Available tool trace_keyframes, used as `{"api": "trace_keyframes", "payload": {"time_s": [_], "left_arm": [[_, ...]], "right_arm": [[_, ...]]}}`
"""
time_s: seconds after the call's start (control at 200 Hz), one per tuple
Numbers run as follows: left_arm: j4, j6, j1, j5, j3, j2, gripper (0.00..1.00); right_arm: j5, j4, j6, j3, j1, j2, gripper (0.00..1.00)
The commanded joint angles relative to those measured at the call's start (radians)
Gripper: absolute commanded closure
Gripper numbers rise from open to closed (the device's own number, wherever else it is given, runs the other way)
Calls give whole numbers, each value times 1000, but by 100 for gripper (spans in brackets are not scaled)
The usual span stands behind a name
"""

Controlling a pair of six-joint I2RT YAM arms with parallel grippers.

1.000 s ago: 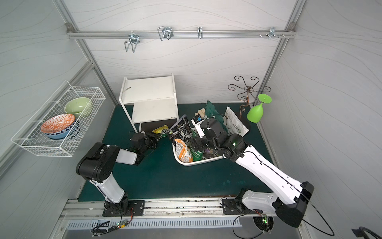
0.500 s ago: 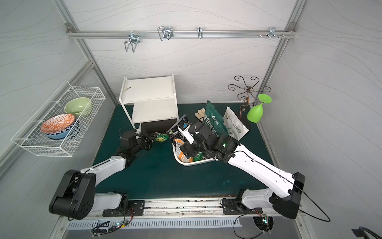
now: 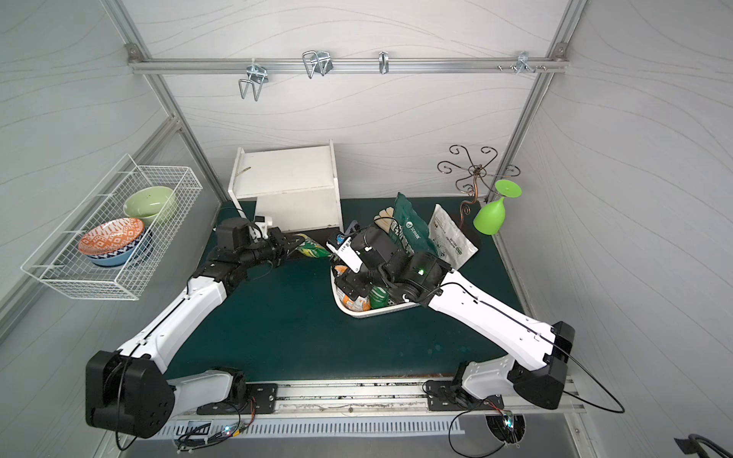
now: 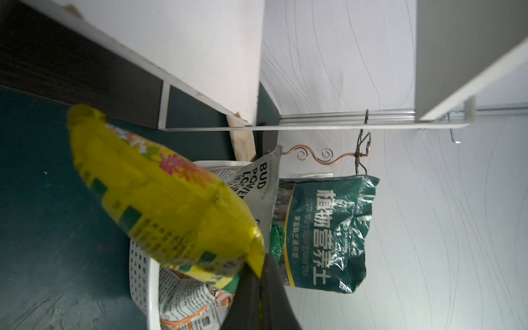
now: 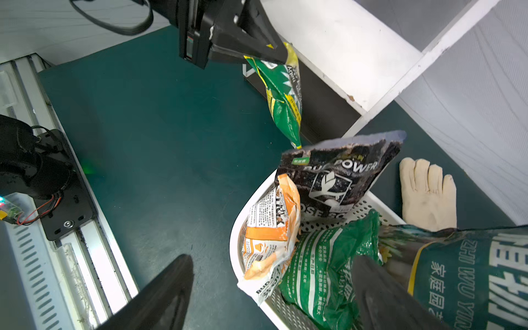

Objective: Take down the fertilizer bag from the shelf
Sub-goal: Pick up the fertilizer bag from the shelf.

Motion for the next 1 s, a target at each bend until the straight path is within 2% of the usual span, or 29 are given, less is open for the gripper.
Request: {"api": "trace_keyframes", "payload": {"time_s": [0.0, 0.23, 0.555, 0.635, 0.76, 0.996], "left_arm": [[-55, 126, -3, 95, 157, -37, 100], [17, 64, -51, 185, 266, -6, 100], [139, -28, -122, 255, 250, 8, 100], [155, -42, -134, 273, 249, 19, 100], [176, -57, -150, 287, 242, 33, 100], [262, -122, -176, 325, 219, 54, 100]], "right_arm": [[-10, 24, -91, 48, 6, 22, 10], [15, 45, -164, 127, 7, 83, 10], [97, 117, -233, 135, 3, 73, 12], [126, 135, -243, 128, -6, 68, 16], [101, 150, -229, 123, -39, 54, 24], [63, 166, -211, 119, -63, 51, 51]]}}
